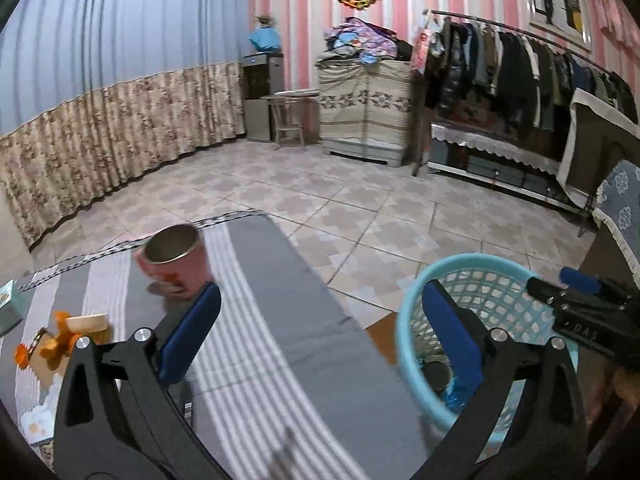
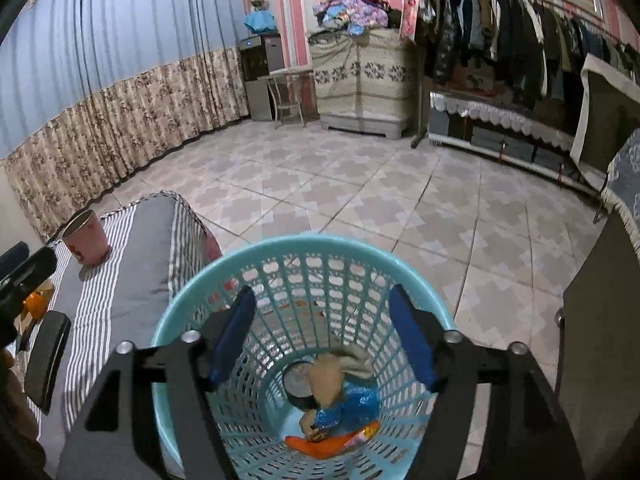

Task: Collect trash
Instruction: 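Open both tools to drop the mask and wrapper into the basket, then grasp the blue printed card strip with the left tool and lift it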

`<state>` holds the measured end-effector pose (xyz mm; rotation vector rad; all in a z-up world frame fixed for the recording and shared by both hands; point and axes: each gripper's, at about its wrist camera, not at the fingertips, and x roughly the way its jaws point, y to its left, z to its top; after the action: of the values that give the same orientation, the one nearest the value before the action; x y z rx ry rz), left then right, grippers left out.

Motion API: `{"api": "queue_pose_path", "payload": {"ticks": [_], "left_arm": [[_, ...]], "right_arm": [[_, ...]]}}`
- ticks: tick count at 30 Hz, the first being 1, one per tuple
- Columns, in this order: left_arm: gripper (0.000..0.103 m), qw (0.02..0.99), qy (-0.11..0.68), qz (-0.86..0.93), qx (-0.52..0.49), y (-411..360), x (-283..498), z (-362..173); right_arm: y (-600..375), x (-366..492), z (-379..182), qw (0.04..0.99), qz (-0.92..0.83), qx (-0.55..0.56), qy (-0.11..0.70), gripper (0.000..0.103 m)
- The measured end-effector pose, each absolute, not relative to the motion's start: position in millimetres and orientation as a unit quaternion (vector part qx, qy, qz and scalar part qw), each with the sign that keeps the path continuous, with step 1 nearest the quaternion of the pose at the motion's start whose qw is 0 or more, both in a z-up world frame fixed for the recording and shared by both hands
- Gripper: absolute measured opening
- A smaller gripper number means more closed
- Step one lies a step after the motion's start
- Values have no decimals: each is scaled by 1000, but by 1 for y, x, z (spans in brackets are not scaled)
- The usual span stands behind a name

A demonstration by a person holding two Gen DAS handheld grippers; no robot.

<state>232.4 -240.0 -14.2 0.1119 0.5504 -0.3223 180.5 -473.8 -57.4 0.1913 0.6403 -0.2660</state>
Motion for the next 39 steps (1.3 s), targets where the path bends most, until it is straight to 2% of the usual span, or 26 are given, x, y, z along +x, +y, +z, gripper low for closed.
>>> {"api": "queue_pose_path", "payload": {"ticks": [4,10,20,27,39], "left_arm": [[97,953,268,-139,41,-211,230,-8],[97,959,263,-104,28,-159,221,-4],[97,957,286,-41,23,-67,212,-19],[97,948,316,-10,30,-14,206,-47],[97,923,384,4,20,17,230,-85]], "right_arm": [[-461,176,-48,942,-134,82,297,86],[-428,173,-37,952,-119,63,276,92],[-340,170,-39,957,-47,62,280,93],[-291,175,-46,955,-43,18,292,93],[-269,186,-57,948,-27,-3,318,93]]}}
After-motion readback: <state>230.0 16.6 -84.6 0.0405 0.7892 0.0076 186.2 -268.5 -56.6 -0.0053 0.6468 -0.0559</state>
